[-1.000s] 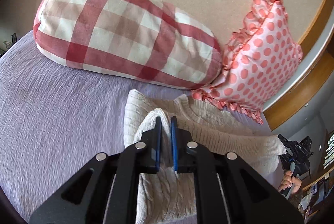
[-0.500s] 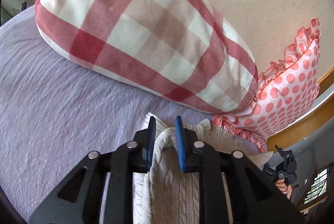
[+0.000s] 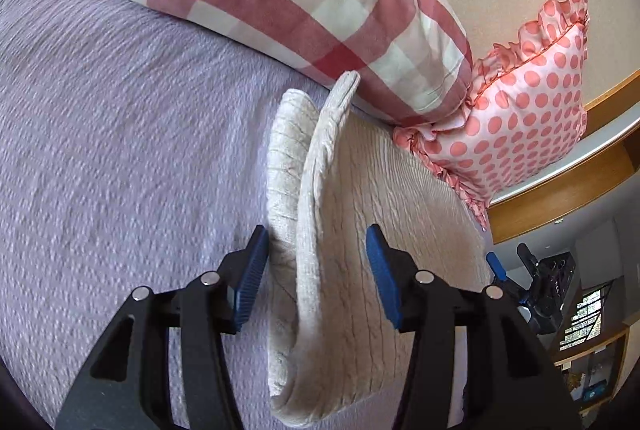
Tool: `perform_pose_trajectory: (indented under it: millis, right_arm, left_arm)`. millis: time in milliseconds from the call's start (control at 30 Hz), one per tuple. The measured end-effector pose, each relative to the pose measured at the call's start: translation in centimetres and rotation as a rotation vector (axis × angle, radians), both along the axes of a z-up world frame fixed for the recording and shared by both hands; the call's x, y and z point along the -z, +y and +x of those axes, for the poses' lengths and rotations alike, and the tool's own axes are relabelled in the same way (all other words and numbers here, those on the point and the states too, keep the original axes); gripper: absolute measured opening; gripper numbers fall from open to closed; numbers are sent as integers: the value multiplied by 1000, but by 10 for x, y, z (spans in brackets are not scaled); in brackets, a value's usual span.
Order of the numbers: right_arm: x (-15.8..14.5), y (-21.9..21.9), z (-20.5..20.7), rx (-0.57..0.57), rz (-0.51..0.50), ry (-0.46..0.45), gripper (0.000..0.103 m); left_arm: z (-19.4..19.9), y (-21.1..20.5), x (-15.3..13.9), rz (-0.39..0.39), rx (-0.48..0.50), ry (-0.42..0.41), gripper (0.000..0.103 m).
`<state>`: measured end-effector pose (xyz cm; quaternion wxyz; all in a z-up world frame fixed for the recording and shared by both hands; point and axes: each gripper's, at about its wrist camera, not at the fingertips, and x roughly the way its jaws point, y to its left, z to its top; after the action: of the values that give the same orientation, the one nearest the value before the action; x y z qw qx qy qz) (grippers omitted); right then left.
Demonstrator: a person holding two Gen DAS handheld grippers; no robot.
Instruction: Fold small clothes
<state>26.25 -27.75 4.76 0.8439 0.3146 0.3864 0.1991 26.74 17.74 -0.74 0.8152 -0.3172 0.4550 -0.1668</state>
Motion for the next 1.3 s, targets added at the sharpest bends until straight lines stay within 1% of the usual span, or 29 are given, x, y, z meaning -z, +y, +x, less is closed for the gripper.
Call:
perform_pose_trajectory:
  millis: [67,100,133,167,200,267,333,400,467,533,567,633,700,767,800,833,867,900,933,967,1000,1033,1100,1133,1167,1200,1233,1267,1300]
  right_arm:
    - [4,-1,-3,12,3,-2,85]
    - [5,-4,-5,21,9,-2,85]
    - [5,-4,-5,31,16,-5,85]
    - [3,-7,-6,41,23,-12,85]
    - [1,-12,-6,53,33,-21,85]
    - [-2,-20,-8,78,57,-45,85]
    - [-8,-32,-12,106,74,-74,85]
    - [-16,-43,-16,136,75,-107,85]
    - [-24,-56,-23,175,68,-143,85]
    - [-32,-72,-30,225,58,-175,85]
    - [-34,-82,-34,256,49,-186,85]
    - [-35,-102,-40,322,27,-195,85]
    - [-31,-120,-41,376,3,-178,85]
    - [-25,-136,-39,404,-30,-152,85]
    - [-21,-142,-38,414,-50,-135,85]
    - [-18,-147,-38,423,-66,-121,85]
    - [-15,-151,-37,423,-74,-112,85]
    - [-14,-154,-36,408,-73,-105,85]
    - [-13,-156,-35,383,-57,-103,85]
    - [-13,-155,-33,344,-28,-105,85]
    - [-12,-154,-31,299,-2,-101,84]
    - [-12,-149,-29,255,13,-98,83]
    - [-9,-134,-22,182,-7,-70,73]
    - [-6,-124,-18,151,-37,-51,71]
    - [-3,-115,-14,129,-75,-29,64]
    - [1,-106,-10,110,-112,-7,58]
    - [5,-98,-7,96,-142,11,54]
    - [8,-90,-6,78,-172,24,44]
    - [10,-82,-5,64,-215,26,29]
  left_arm:
    - [3,-2,1,-26,-7,-12,50]
    - [6,-2,3,-53,-13,-5,47]
    - [10,-2,8,-82,-23,15,28]
    - [13,-1,14,-104,-33,47,18]
    - [15,1,18,-149,-44,55,16]
    - [16,0,14,-164,-55,63,14]
    - [15,-3,-5,-194,-60,32,13]
    - [14,-20,-38,-192,-38,-21,13]
    - [16,-51,-74,-177,6,-73,13]
    - [22,-97,-108,-170,75,-123,13]
    - [26,-126,-119,-175,116,-139,13]
    - [34,-190,-128,-194,208,-153,13]
    - [42,-257,-122,-213,289,-142,14]
    - [54,-321,-100,-232,361,-81,18]
    - [59,-346,-86,-242,394,-38,18]
    - [62,-367,-75,-246,422,6,17]
    - [62,-377,-70,-270,443,26,17]
    - [59,-381,-70,-293,460,19,17]
    - [52,-377,-76,-293,477,-14,18]
    - [43,-369,-84,-269,486,-59,25]
    - [35,-358,-93,-236,485,-106,36]
    - [26,-344,-101,-193,479,-149,44]
    - [3,-319,-106,-51,480,-208,46]
    - [-8,-309,-105,23,483,-232,46]
    - [-17,-299,-102,88,485,-247,46]
    - [-28,-292,-97,138,486,-258,46]
    - [-38,-286,-91,174,487,-262,46]
    - [-44,-280,-84,193,492,-269,46]
    - [-51,-276,-77,213,497,-279,48]
